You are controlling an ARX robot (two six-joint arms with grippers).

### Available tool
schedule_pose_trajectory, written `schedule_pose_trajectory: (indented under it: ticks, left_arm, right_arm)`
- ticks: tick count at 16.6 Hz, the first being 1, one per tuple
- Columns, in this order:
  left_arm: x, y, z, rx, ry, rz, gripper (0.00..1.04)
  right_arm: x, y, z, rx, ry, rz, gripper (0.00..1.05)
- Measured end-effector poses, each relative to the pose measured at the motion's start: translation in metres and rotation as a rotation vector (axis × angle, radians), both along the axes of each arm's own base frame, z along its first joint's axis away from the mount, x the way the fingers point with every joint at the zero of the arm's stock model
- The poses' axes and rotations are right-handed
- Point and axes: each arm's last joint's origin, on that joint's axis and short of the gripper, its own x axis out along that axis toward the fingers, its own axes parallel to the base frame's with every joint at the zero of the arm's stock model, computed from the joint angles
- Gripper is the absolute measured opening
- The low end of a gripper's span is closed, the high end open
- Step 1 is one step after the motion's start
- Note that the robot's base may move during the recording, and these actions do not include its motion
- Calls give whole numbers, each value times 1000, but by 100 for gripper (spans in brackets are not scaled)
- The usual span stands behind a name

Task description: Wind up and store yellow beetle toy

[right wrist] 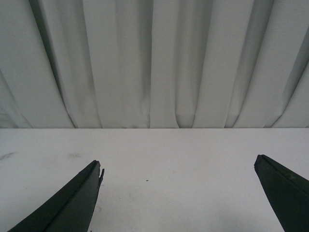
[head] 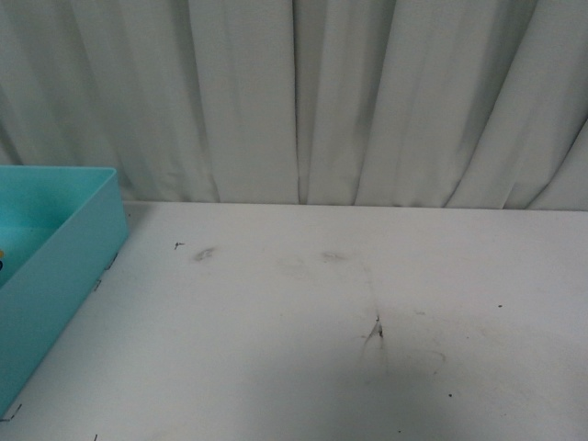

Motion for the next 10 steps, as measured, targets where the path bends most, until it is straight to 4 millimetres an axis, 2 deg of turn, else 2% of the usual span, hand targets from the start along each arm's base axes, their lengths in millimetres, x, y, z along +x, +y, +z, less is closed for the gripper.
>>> schedule_pose_trajectory:
  ticks: [4, 5, 6, 8, 10]
  left_arm:
    - [-1, 3, 2, -75, -25, 16, 93]
    - [-3, 5, 8, -114, -38, 26, 100]
    - [-4, 6, 21, -156, -91, 39, 97]
    - [-8, 10, 64, -220, -277, 52, 98]
    - [-24, 7, 103, -239, -406, 53, 98]
  right_arm:
    - [0, 0, 0, 0, 0, 0, 98]
    - [0, 0, 0, 0, 0, 0, 98]
    - [0, 0, 0, 0, 0, 0, 98]
    - [0, 0, 0, 0, 0, 0, 98]
    - [0, 0, 0, 0, 0, 0, 98]
